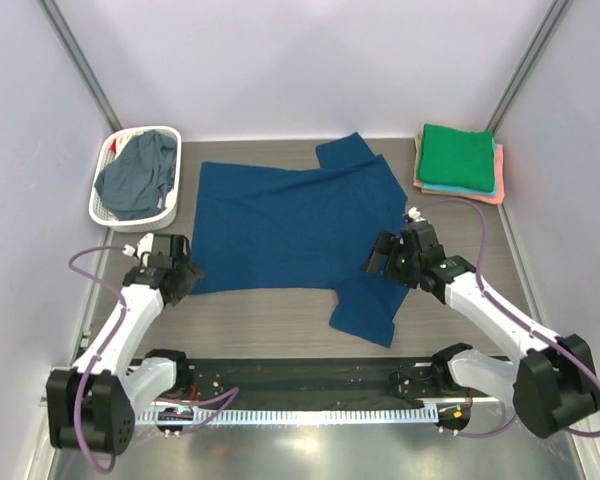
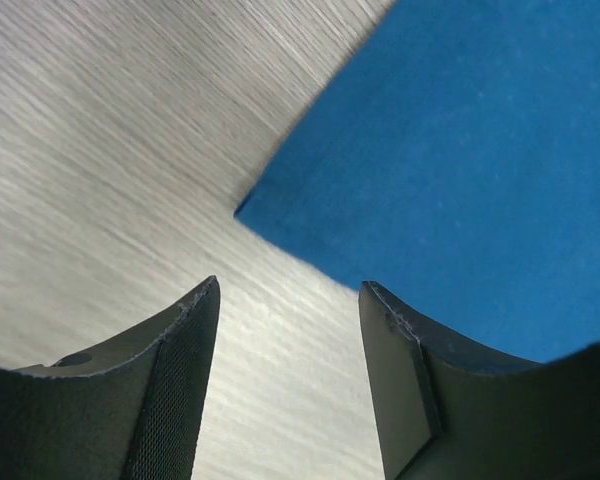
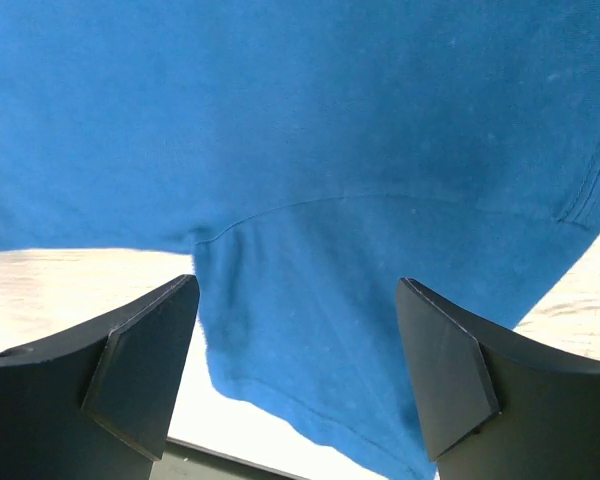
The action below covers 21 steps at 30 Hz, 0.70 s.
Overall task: Fold and stack the t-shirts
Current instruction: Flatten the tshirt out
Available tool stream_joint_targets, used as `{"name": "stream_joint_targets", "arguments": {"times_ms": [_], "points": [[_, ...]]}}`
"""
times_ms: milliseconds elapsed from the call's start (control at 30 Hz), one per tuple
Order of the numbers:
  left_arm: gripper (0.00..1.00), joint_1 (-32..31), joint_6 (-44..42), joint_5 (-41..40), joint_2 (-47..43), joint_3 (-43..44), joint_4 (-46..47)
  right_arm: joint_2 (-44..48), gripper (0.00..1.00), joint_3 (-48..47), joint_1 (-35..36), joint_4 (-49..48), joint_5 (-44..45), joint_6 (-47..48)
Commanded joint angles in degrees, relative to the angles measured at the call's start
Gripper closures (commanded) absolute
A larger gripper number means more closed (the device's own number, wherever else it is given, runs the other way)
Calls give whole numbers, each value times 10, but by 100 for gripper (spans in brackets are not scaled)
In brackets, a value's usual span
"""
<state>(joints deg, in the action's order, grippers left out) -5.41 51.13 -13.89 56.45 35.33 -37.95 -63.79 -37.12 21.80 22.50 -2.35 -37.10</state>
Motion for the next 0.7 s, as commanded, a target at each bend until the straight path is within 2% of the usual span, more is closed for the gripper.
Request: {"name": "stream_joint_targets", "arguments": {"times_ms": [0, 200, 400, 667], "points": [[41, 12, 19, -14, 41, -14, 68, 49, 15, 6, 0, -40, 6, -17], [46, 31, 17, 11, 110, -19, 102, 56, 15, 6, 0, -32, -6, -6], [50, 35, 19, 14, 122, -30, 123, 65, 15, 8, 0, -25, 0, -6], [73, 51, 10, 35, 161, -33, 141, 75, 15, 32, 0, 31, 18, -31]]}}
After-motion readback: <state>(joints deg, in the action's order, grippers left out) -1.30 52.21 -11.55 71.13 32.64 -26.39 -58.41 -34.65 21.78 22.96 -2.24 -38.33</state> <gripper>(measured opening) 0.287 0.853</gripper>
